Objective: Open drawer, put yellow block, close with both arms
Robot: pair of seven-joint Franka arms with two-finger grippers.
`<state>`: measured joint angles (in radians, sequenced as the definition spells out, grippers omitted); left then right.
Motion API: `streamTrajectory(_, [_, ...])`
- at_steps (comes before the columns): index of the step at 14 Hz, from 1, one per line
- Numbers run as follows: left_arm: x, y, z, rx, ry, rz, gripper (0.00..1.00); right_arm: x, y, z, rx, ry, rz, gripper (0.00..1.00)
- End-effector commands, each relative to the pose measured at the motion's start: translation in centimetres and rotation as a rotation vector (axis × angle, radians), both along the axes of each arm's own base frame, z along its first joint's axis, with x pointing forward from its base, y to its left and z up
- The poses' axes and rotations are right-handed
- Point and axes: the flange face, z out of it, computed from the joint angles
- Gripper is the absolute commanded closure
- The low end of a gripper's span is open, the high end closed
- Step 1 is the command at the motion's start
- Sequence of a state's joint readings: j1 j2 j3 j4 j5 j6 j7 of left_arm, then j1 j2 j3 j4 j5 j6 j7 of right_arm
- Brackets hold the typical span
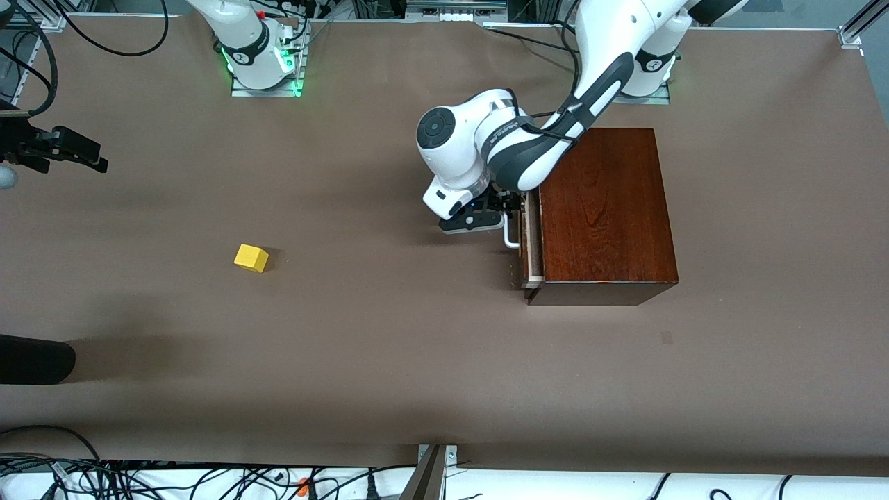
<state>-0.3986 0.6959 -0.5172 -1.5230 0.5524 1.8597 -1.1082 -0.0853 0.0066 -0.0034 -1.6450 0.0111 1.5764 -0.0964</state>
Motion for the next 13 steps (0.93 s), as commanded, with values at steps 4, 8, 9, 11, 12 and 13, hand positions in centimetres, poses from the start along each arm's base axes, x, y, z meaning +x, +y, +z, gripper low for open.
streamTrajectory(4, [-1.2, -4.7, 0.0, -0.049, -0.028, -0.013, 0.0, 0.1, 0.0, 0.4, 0.013, 0.004, -0.01, 0.0])
streamTrajectory(8, [-1.3, -6.0, -0.1, -0.068, -0.031, -0.011, 0.0, 0.1, -0.1, 0.4, 0.014, 0.005, -0.011, 0.0])
streamTrajectory(9, [-1.2, -6.2, 0.0, -0.075, -0.031, -0.007, 0.0, 0.0, -0.1, 0.4, 0.013, 0.003, -0.011, 0.0])
streamTrajectory(11, [-1.4, -7.0, 0.3, -0.094, -0.021, -0.004, 0.0, 0.1, -0.1, 0.3, 0.013, 0.005, -0.014, 0.0])
streamTrajectory(12, [-1.4, -7.3, 0.4, -0.101, -0.024, -0.002, 0.0, 0.2, -0.1, 0.2, 0.013, 0.007, -0.014, 0.0])
streamTrajectory(13, [-1.5, -7.5, 0.2, -0.101, -0.021, -0.006, 0.0, 0.2, -0.2, 0.1, 0.012, 0.007, -0.014, 0.0])
